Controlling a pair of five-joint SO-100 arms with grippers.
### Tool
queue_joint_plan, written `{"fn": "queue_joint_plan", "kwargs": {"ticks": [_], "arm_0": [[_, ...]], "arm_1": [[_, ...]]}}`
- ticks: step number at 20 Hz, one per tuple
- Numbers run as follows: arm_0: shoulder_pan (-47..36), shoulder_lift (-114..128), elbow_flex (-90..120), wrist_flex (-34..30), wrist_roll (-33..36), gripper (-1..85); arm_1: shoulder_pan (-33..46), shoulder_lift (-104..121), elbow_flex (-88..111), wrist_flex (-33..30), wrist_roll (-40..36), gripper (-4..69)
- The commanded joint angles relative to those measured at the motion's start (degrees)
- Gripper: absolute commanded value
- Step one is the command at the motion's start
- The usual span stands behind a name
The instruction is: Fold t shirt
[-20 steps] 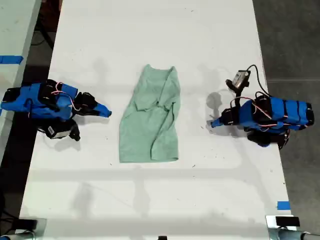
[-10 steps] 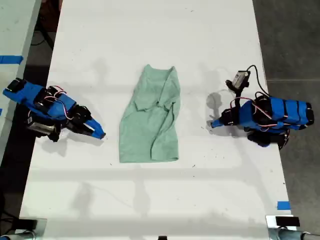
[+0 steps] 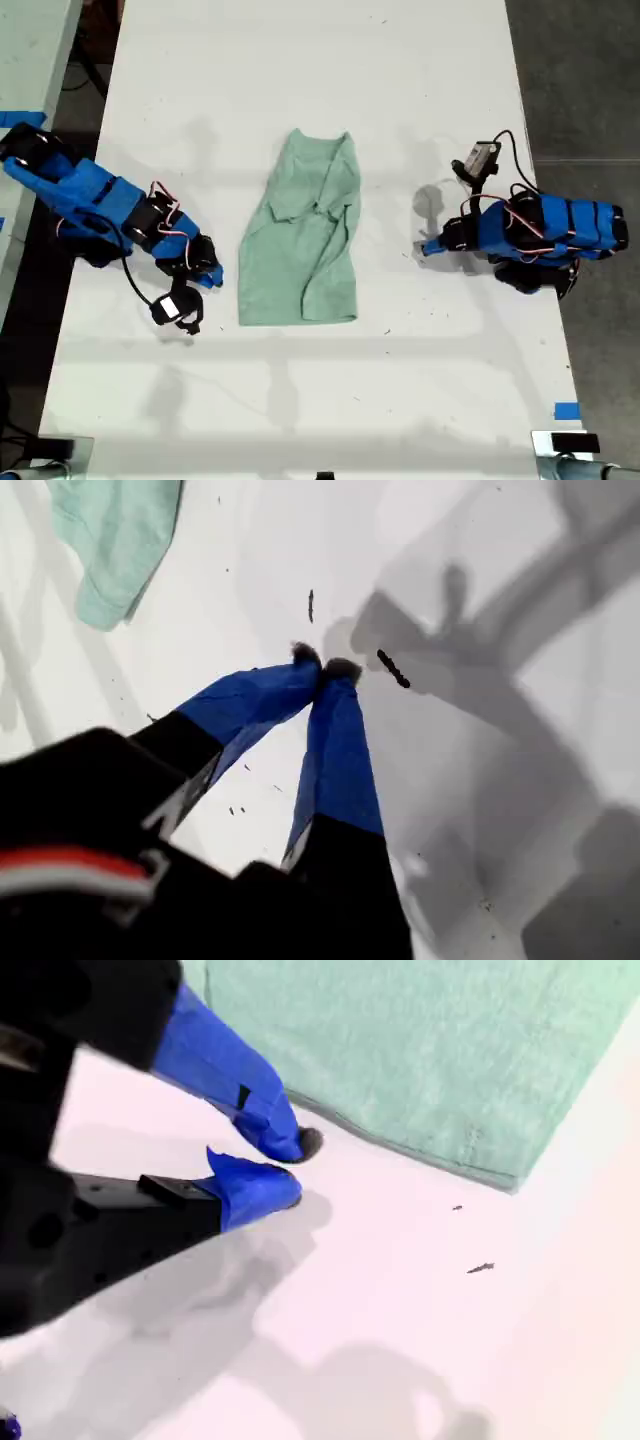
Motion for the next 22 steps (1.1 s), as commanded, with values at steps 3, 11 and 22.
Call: {"fn": "queue_joint_plan", "kwargs": {"ticks": [3, 11, 22], "arm_0": [[0.35, -15.21, -18.11, 7.73, 4.75, 17.3], [-4.22, -35.24, -33.66, 9.93, 9.49, 18.8], [-5.01, -41.22, -38.32, 14.33, 7.56, -0.3]], "arm_1": [[-0.44, 0.62, 2.81, 0.0, 0.62, 1.6], [-0.62, 0.62, 2.81, 0.0, 0.44, 1.6], [-0.62, 0.62, 2.81, 0.0, 0.44, 1.6]]}}
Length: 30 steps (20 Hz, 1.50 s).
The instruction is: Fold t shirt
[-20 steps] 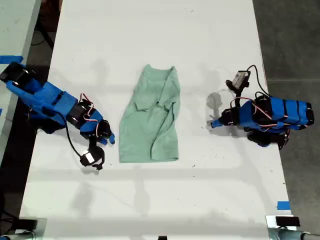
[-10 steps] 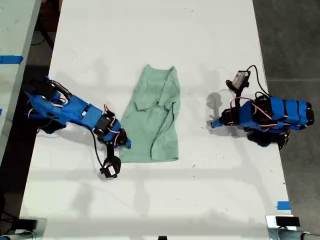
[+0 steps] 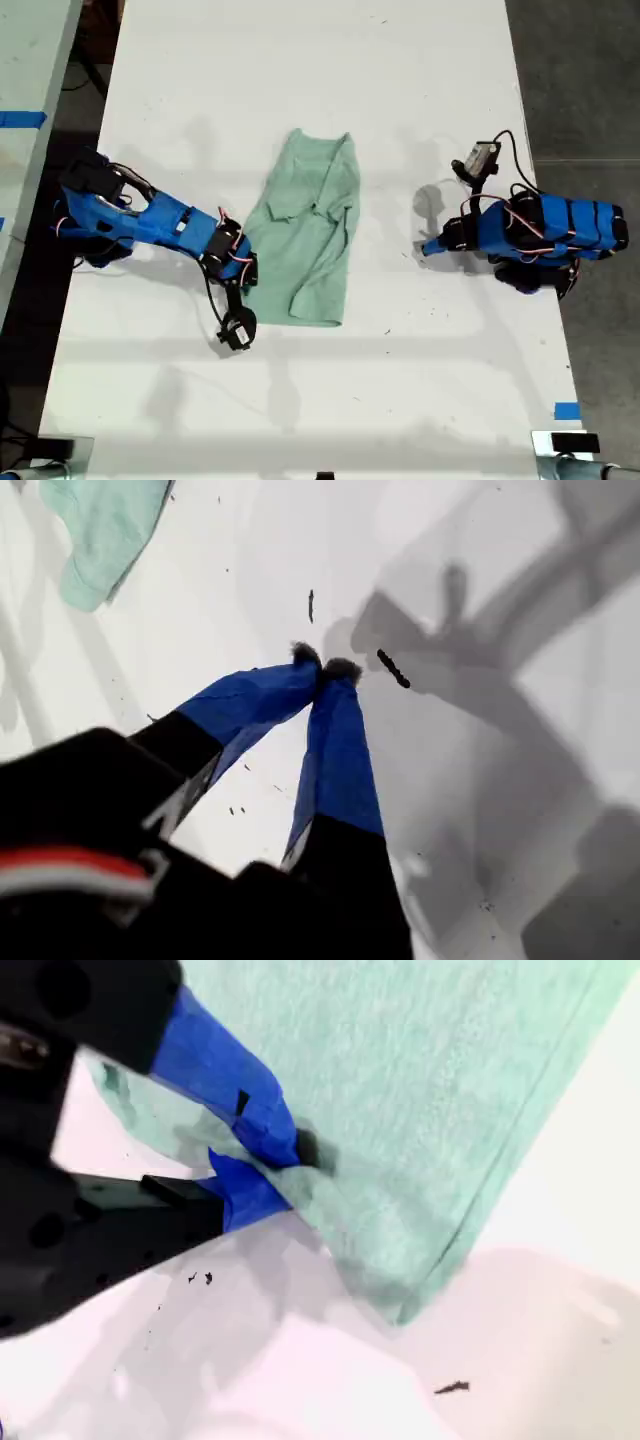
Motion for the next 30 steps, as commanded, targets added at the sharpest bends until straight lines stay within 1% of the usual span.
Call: {"fn": "queue_joint_plan", "kwargs": {"ticks": [1, 2, 4, 5, 8, 14, 16, 18, 23, 25, 28, 30], "arm_0": [[0.88, 0.35, -4.39, 4.57, -0.97, -0.3], [1.32, 0.26, -7.12, 8.0, -0.97, -0.3], [2.11, -2.02, -16.87, 19.16, -1.23, -0.3], [2.29, -1.41, -19.16, 20.57, -0.26, -0.3], [1.32, 3.34, -19.51, 20.83, 0.44, -0.3], [0.53, -3.08, -33.84, 20.04, 6.94, -0.3], [0.18, -5.71, -37.79, 18.72, 8.44, -0.3], [0.0, -5.98, -38.06, 13.54, 11.87, -0.3], [-0.53, -6.59, -37.44, 2.72, 13.54, -0.3], [-1.58, -8.44, -37.44, 1.41, 12.92, -0.3], [-2.46, -7.38, -37.44, 0.0, 9.58, -0.3], [-3.6, -6.33, -37.44, -2.02, 9.58, -0.3]], "arm_1": [[-0.62, 0.62, 2.81, 0.0, 0.35, 1.6], [-0.62, 0.62, 2.81, 0.0, 0.35, 1.6], [-0.62, 0.62, 2.81, 0.0, 0.35, 1.6], [-0.62, 0.62, 2.81, 0.0, 0.35, 1.6], [-0.53, 0.62, 2.81, 0.0, 0.35, 1.6], [-0.53, 0.62, 2.81, 0.0, 0.18, 1.6], [-0.53, 0.62, 2.81, 0.0, 0.18, 1.6], [-0.53, 0.62, 2.81, 0.0, 0.18, 1.6], [-0.53, 0.62, 2.81, 0.0, 0.09, 1.6], [-0.62, 0.62, 2.81, 0.0, 0.09, 1.6], [-0.62, 0.62, 2.81, 0.0, 0.0, 1.6], [-0.62, 0.62, 2.81, 0.0, 0.0, 1.6]]}}
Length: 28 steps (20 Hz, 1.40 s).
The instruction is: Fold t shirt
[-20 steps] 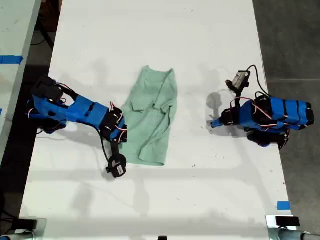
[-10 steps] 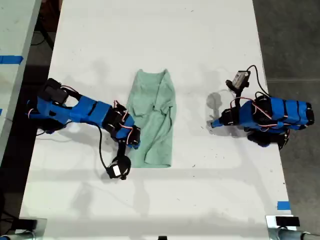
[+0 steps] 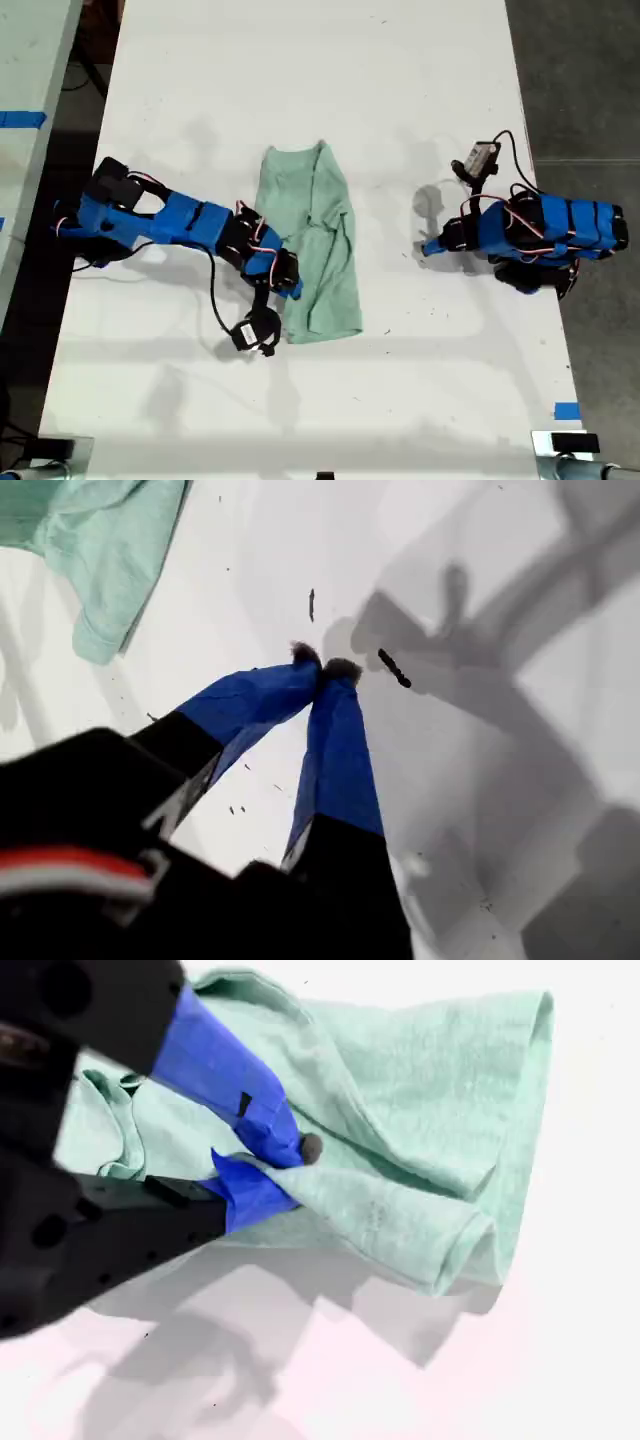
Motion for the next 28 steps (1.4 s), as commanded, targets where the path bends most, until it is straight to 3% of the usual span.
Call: {"fn": "queue_joint_plan", "kwargs": {"ticks": [1, 7, 10, 13, 21, 28], "arm_0": [[-2.37, 3.16, -3.34, -3.25, 0.26, -0.3], [-5.01, -4.92, -4.04, -13.36, 7.56, -0.3], [-4.92, -7.12, -4.22, -16.26, 9.67, 11.9], [-4.66, -6.94, -4.66, -16.52, 12.13, 14.8], [-2.64, 4.39, -2.81, -13.89, 13.18, 7.4], [-2.9, 26.02, 10.28, -4.22, 10.9, -0.2]], "arm_1": [[-0.44, 0.62, 2.81, 0.0, 0.0, 1.6], [-0.44, 0.62, 2.81, 0.0, -0.09, 1.6], [-0.44, 0.62, 2.81, 0.0, -0.09, 1.6], [-0.44, 0.62, 2.81, 0.0, -0.09, 1.6], [-0.44, 0.62, 2.81, 0.0, -0.18, 1.6], [-0.44, 0.62, 2.81, 0.0, -0.18, 1.6]]}}
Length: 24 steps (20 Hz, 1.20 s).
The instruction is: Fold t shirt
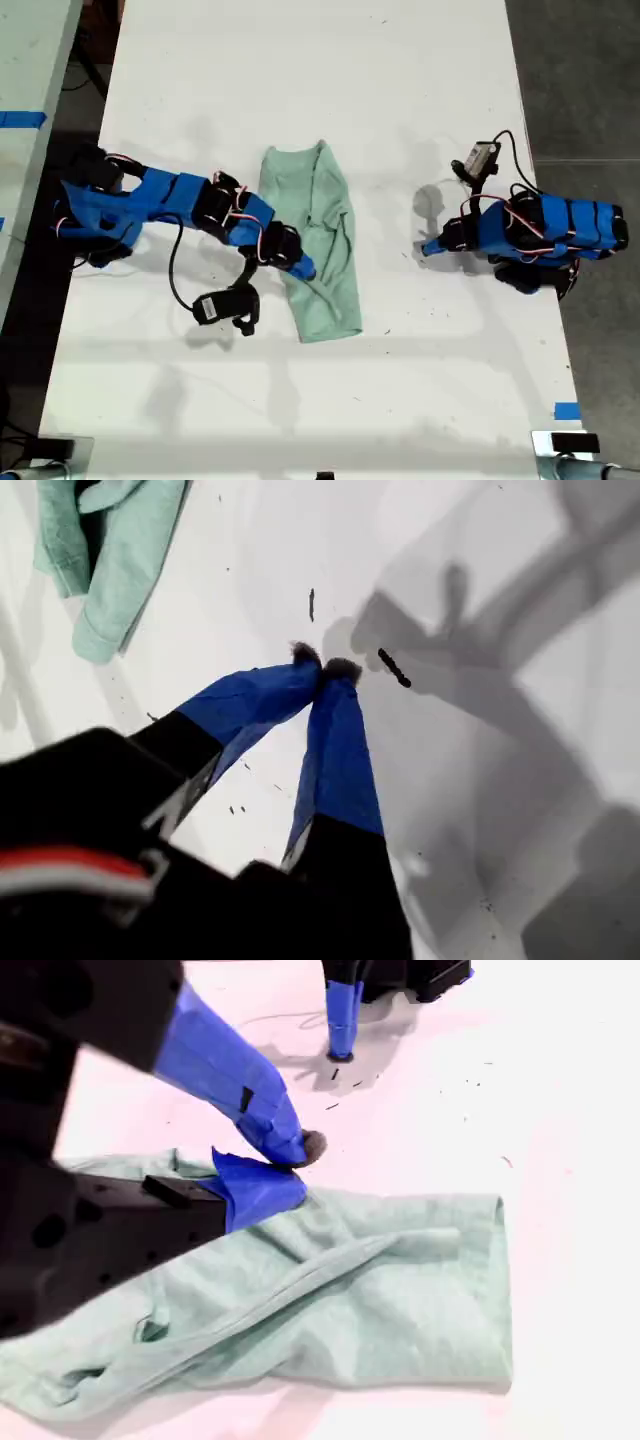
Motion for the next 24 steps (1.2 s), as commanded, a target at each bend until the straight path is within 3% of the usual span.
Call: {"fn": "queue_joint_plan", "kwargs": {"ticks": [1, 3, 7, 8, 10, 12, 15, 16, 24], "arm_0": [[-0.7, 15.91, 10.46, 1.85, -3.69, -0.3], [-2.55, 31.99, 30.23, -0.88, -8.7, -0.3], [-8.61, 79.89, 85.17, -23.99, -8.7, -0.3], [-10.55, 93.34, 97.12, -25.66, -8.53, -0.3], [-12.3, 120.85, 118.21, -23.64, -7.56, -0.3], [-12.57, 118.3, 119.0, -22.24, -7.03, -0.3], [-20.3, 119.97, 119.18, -6.33, -7.82, -0.3], [-23.12, 119.79, 119.18, -5.54, -4.66, -0.3], [-19.07, 119.88, 119.18, -5.63, -6.33, -0.3]], "arm_1": [[-0.44, 0.62, 2.81, 0.0, -0.18, 1.6], [-0.44, 0.62, 2.81, 0.0, -0.18, 1.6], [-0.35, 0.62, 2.81, 0.0, -0.18, 1.6], [-0.26, 0.62, 2.81, 0.0, -0.18, 1.6], [-0.26, 0.62, 2.81, 0.0, 0.0, 1.6], [-0.26, 0.62, 2.9, -0.09, 0.09, 1.6], [-0.44, 0.62, 2.9, -0.09, 0.18, 1.6], [-0.53, 0.62, 2.9, -0.09, 0.26, 1.6], [-0.44, 0.62, 2.9, -0.09, 0.26, 1.6]]}}
